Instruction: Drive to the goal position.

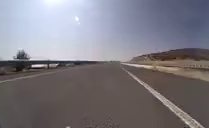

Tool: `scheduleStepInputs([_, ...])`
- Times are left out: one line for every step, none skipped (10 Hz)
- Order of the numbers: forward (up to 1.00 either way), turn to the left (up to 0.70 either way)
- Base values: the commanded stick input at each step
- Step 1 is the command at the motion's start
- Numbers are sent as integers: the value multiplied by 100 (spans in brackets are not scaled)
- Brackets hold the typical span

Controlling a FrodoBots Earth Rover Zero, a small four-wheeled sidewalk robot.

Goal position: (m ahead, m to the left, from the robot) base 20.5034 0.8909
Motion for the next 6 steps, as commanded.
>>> scheduleStepInputs([100,0])
scheduleStepInputs([100,0])
scheduleStepInputs([100,0])
scheduleStepInputs([100,0])
scheduleStepInputs([100,0])
scheduleStepInputs([100,0])
